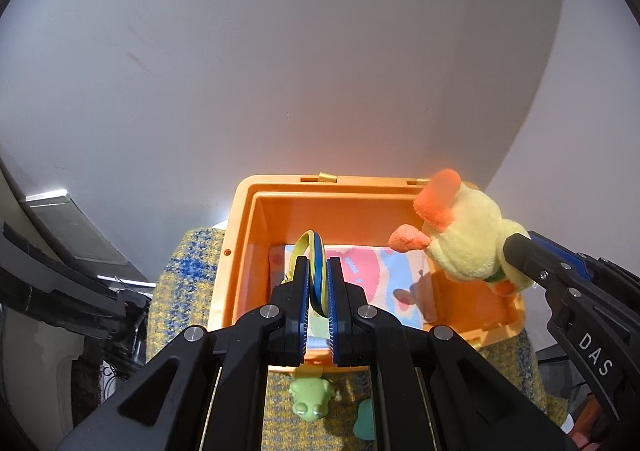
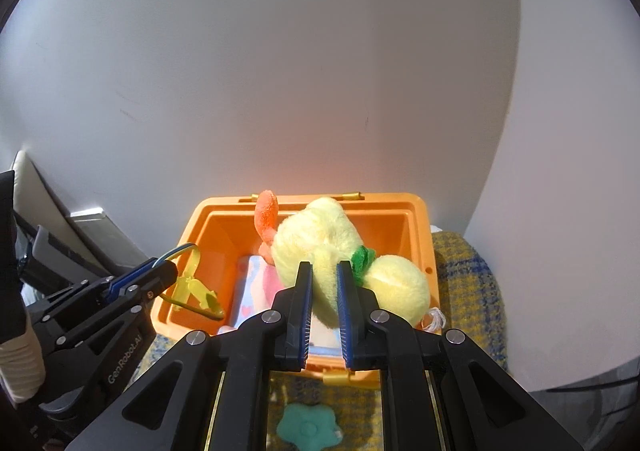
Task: Organize objects
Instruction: 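Lift the duck plush with the right tool while the left tool carries the ring toy over the crate, then open both tools to drop the duck plush and ring toy into the crate, then move both tools back down toward the remaining toys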
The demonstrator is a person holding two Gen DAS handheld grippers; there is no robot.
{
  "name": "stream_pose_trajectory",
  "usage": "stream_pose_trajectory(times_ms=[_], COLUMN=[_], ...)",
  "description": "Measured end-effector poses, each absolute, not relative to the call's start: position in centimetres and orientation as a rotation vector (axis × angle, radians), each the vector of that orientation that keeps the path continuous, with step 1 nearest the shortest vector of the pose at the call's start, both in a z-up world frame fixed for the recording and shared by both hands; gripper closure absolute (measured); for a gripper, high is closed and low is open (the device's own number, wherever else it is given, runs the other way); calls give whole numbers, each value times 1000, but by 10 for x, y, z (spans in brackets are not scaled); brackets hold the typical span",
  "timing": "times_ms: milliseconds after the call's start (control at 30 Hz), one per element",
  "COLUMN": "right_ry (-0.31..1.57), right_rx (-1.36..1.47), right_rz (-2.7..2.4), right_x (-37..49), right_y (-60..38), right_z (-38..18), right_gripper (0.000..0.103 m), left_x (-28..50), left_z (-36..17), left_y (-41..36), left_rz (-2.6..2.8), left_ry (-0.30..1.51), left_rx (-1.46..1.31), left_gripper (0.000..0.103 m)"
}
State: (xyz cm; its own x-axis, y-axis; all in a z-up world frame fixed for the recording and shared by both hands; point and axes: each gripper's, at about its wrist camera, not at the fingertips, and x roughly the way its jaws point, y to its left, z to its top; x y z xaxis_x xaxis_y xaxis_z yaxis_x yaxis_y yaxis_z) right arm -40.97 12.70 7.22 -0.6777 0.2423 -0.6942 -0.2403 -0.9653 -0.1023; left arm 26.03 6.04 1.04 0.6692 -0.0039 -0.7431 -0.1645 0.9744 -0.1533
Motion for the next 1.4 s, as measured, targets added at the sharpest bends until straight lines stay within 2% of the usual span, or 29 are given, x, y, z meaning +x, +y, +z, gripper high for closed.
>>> stream_pose_trajectory(times_ms=[167,200,233,267,300,333,467,633,800,933,1400], right_ry=[10,8,8,8,3,-6,-16,-2,-53,-121,-102], right_rx=[-1112,-1106,-1102,-1091,-1069,-1044,-1021,-1001,-907,-867,-961], right_rz=[2645,2637,2630,2620,2610,2605,2597,2593,2607,2598,2560], right_x=[-419,-411,-411,-411,-408,-405,-396,-384,-371,-353,-304], right_y=[131,138,139,139,139,138,139,133,124,113,101], right_z=[67,64,64,65,67,69,68,71,62,64,32], right_gripper=[87,84,68,57,37,28,20,14,14,13,13], left_x=[267,268,269,269,268,266,258,238,216,197,122], left_z=[5,5,4,3,3,3,3,7,4,1,-23], left_y=[63,64,65,66,67,67,66,64,61,59,65], left_rz=[109,115,122,129,141,150,159,163,172,169,198], left_ry=[841,842,843,842,839,833,826,826,828,828,849], left_rx=[-210,-208,-209,-211,-216,-220,-212,-207,-199,-205,-243], left_gripper=[91,81,63,54,39,31,18,12,9,8,7])
